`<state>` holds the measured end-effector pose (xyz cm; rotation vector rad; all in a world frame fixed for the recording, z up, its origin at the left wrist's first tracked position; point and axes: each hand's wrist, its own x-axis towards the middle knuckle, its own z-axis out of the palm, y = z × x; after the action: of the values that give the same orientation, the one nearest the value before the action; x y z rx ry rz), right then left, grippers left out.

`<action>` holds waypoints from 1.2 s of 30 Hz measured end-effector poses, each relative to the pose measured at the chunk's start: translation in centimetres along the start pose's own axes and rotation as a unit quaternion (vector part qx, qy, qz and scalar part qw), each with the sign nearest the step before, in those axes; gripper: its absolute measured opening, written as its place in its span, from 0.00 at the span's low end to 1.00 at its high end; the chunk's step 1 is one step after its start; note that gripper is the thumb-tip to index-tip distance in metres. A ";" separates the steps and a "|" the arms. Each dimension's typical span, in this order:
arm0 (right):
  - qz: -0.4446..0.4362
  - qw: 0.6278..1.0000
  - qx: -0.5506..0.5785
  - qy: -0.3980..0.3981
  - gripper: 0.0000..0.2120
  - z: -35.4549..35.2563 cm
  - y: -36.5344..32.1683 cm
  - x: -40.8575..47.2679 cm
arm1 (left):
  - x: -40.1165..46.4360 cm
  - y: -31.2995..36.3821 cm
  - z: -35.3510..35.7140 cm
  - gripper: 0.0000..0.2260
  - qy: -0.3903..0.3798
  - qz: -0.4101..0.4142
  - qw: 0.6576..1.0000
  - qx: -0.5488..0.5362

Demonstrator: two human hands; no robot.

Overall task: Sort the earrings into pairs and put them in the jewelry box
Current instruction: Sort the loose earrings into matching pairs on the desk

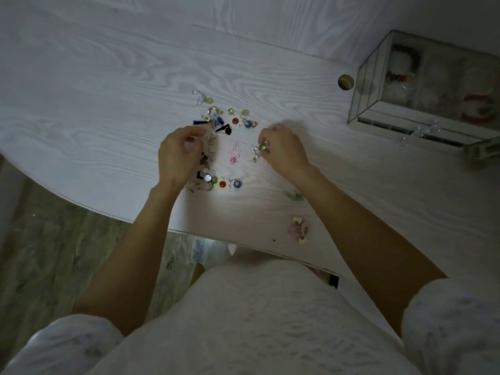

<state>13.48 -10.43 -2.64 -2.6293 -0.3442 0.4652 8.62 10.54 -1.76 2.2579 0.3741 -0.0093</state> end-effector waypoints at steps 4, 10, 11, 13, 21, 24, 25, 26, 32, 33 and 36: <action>-0.008 1.000 -0.019 0.006 0.05 0.4 -0.6 0.0 | -1.5 -1.0 -1.5 0.11 -0.020 -0.002 0.999 0.040; -0.064 0.997 0.005 0.041 0.09 0.8 -1.1 -2.0 | -6.3 -1.9 0.2 0.12 -0.069 0.166 0.962 0.208; -0.066 0.995 0.030 0.062 0.08 0.5 -1.2 -2.5 | -6.6 -2.1 0.5 0.14 -0.073 0.170 0.957 0.225; -0.062 0.991 0.070 0.096 0.07 0.1 -1.4 -3.7 | -6.6 -2.5 0.7 0.17 -0.058 0.148 0.961 0.227; -0.035 0.996 0.082 0.011 0.06 3.2 -1.0 -8.0 | -6.2 -3.8 0.2 0.13 -0.073 0.080 0.984 0.144; -0.029 0.996 0.085 0.006 0.06 3.7 -1.3 -8.6 | -5.9 -3.4 0.4 0.10 -0.092 0.086 0.981 0.148; -0.029 0.996 0.082 0.007 0.07 3.8 -1.4 -8.6 | -5.8 -3.3 0.4 0.09 -0.098 0.088 0.980 0.151; -0.031 0.997 0.076 0.008 0.07 3.9 -1.4 -8.6 | -5.7 -3.2 0.5 0.09 -0.101 0.091 0.979 0.153; -0.044 0.997 0.045 0.035 0.09 4.3 -1.5 -8.8 | -5.3 -2.7 0.3 0.13 -0.124 0.110 0.973 0.160; -0.046 0.998 0.037 0.038 0.10 4.3 -1.5 -8.9 | -5.2 -2.6 0.4 0.12 -0.128 0.109 0.972 0.165; -0.050 0.997 0.028 0.047 0.11 4.6 -1.6 -9.2 | -4.9 -2.2 0.5 0.08 -0.131 0.096 0.972 0.167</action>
<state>3.08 -10.17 -3.31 -2.5553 -0.4242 0.3118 3.40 10.26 -3.10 2.5754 0.0107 -0.2860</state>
